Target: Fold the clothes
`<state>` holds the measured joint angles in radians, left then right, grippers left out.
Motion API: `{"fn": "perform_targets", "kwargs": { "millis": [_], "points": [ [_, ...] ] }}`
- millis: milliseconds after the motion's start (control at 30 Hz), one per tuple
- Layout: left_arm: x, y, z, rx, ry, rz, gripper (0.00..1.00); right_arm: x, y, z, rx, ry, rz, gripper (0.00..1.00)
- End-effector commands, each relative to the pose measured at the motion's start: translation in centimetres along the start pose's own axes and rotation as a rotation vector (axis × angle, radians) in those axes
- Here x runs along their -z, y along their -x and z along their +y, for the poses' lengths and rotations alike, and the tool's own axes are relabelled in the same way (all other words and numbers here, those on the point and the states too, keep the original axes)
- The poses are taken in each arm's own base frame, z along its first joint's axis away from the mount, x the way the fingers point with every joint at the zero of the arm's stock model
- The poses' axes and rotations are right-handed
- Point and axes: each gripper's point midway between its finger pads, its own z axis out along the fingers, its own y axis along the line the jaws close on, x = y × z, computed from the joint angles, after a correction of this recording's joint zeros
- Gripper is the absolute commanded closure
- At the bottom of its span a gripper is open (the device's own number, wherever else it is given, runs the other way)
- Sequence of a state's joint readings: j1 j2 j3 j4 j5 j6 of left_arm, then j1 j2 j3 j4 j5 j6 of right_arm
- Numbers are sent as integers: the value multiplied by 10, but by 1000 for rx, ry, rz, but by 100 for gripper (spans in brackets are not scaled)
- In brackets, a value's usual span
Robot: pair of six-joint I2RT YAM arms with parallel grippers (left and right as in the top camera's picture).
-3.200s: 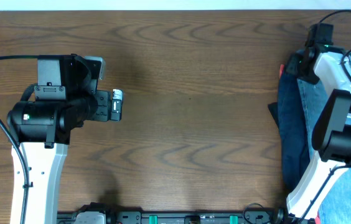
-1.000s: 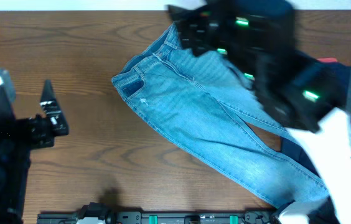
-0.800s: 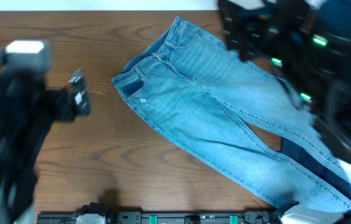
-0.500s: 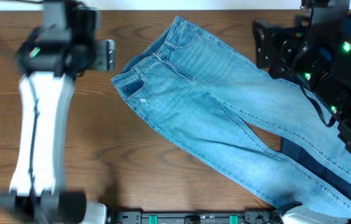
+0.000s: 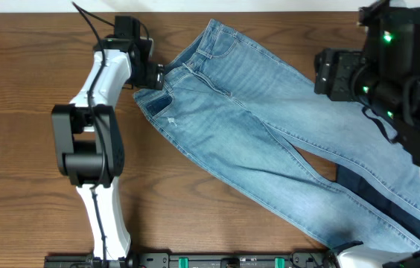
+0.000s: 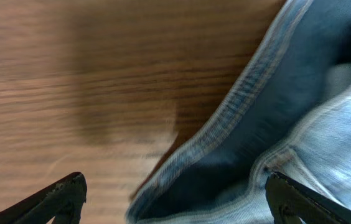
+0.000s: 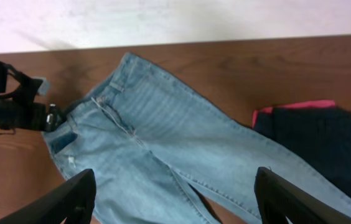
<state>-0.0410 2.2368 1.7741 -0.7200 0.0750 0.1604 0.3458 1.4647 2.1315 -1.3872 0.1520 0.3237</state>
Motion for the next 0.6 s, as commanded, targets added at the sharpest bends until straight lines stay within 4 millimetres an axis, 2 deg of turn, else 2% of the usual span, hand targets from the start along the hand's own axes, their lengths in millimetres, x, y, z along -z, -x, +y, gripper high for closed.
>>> {"fn": "perform_targets", "kwargs": {
  "millis": [0, 133, 167, 200, 267, 300, 333, 367, 467, 533, 567],
  "points": [
    [-15, -6, -8, -55, -53, 21, 7, -15, -1, -4, -24, -26, 31, 21],
    [-28, -13, -28, -100, -176, 40, 7, -31, -6, -3, -17, -41, 73, 21],
    [-31, -16, -32, -105, -196, 48, 9, -35, -7, -2, -16, -44, 82, 21],
    [-33, -18, -33, -104, -206, 57, 16, -39, -8, -2, -14, -48, 94, 22],
    [-35, -24, -35, -100, -216, 80, 37, -45, -10, -2, -11, -54, 111, 24],
    [-35, -26, -35, -99, -218, 90, 53, -47, -11, -2, -10, -56, 116, 25],
    [-35, -29, -35, -97, -218, 100, 81, -49, -11, -2, -9, -57, 120, 26],
    [-33, -31, -35, -95, -219, 110, 94, -50, -11, -2, -9, -59, 122, 25],
    [-21, -32, -26, -76, -214, 115, 94, -52, -11, -4, -8, -72, 124, 24],
    [-5, -29, -8, -47, -181, 101, 94, -55, -12, -7, -5, -92, 127, 24],
    [6, -27, 7, -8, -138, 87, 94, -56, -12, -8, -4, -102, 127, 24]
  ]
}}
